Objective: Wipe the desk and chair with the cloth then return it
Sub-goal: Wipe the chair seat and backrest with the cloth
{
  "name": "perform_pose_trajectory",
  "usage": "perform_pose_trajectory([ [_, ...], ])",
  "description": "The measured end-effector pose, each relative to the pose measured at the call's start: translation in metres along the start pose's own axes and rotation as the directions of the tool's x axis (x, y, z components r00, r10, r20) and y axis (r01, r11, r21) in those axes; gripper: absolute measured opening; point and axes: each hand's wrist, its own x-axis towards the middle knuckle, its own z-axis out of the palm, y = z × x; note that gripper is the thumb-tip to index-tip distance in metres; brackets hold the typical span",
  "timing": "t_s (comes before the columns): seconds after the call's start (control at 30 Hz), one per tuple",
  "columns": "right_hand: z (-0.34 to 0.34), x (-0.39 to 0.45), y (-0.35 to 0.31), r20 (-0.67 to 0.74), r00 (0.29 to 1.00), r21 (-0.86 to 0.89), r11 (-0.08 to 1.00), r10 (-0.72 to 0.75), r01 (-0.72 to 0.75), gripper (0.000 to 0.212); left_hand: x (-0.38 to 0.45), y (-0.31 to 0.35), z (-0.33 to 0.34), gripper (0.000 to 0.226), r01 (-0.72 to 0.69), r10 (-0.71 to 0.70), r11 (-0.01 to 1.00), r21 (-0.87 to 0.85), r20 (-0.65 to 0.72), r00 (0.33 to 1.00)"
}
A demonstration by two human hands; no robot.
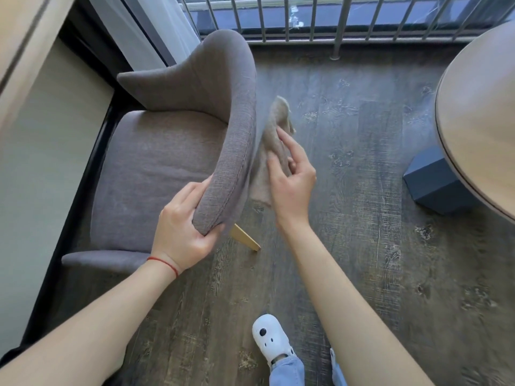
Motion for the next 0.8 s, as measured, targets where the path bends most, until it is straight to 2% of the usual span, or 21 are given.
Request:
perform_pose_trajectory([
  [0.1,0.013,-0.014,-0.006,0.055,0.998,0.02,1.0,0.0,-0.001,0.038,0.0,0.0,0.0,0.06,-0.002,0.002,1.0,-0.008,0.004,1.0],
  [0.2,-0.013,-0.039,-0.005,0.127,0.989,-0.072,0.994,-0.076,0.086,0.036,-0.001,0.0,0.0,0.061,0.008,-0.008,1.0,-0.016,0.014,1.0],
  [0.27,-0.019,-0.026,-0.007,0.086,0.991,-0.07,0.992,-0.103,0.109,0.037,-0.001,0.0,-0.001,0.061,0.008,-0.008,1.0,-0.001,0.017,1.0],
  [0.33,-0.004,0.007,-0.017,0.024,0.999,0.001,0.999,-0.043,0.043,0.042,0.0,0.0,-0.001,0.061,0.01,-0.01,1.0,-0.001,0.025,1.0],
  [0.37,0.006,0.022,-0.023,0.037,0.999,0.018,1.0,-0.007,0.007,0.042,0.0,0.0,-0.001,0.061,0.013,-0.013,1.0,-0.002,0.027,1.0],
  [0.5,0.019,0.043,-0.026,0.125,0.992,-0.034,0.999,-0.016,0.02,0.035,-0.001,-0.001,0.0,0.062,0.007,-0.007,1.0,0.0,0.025,1.0],
  [0.63,-0.014,0.014,-0.018,0.306,0.946,-0.093,0.985,-0.107,0.142,0.033,-0.001,-0.002,-0.001,0.059,0.009,-0.009,1.0,0.007,0.025,1.0],
  [0.7,-0.017,0.018,-0.018,0.263,0.956,-0.056,0.988,-0.128,0.147,0.035,-0.001,-0.001,-0.002,0.059,0.014,-0.014,1.0,0.01,0.025,1.0],
  [0.8,0.002,0.03,-0.023,0.143,0.989,0.027,0.999,-0.04,0.037,0.032,0.0,0.0,-0.002,0.059,0.023,-0.023,1.0,0.001,0.031,0.999],
])
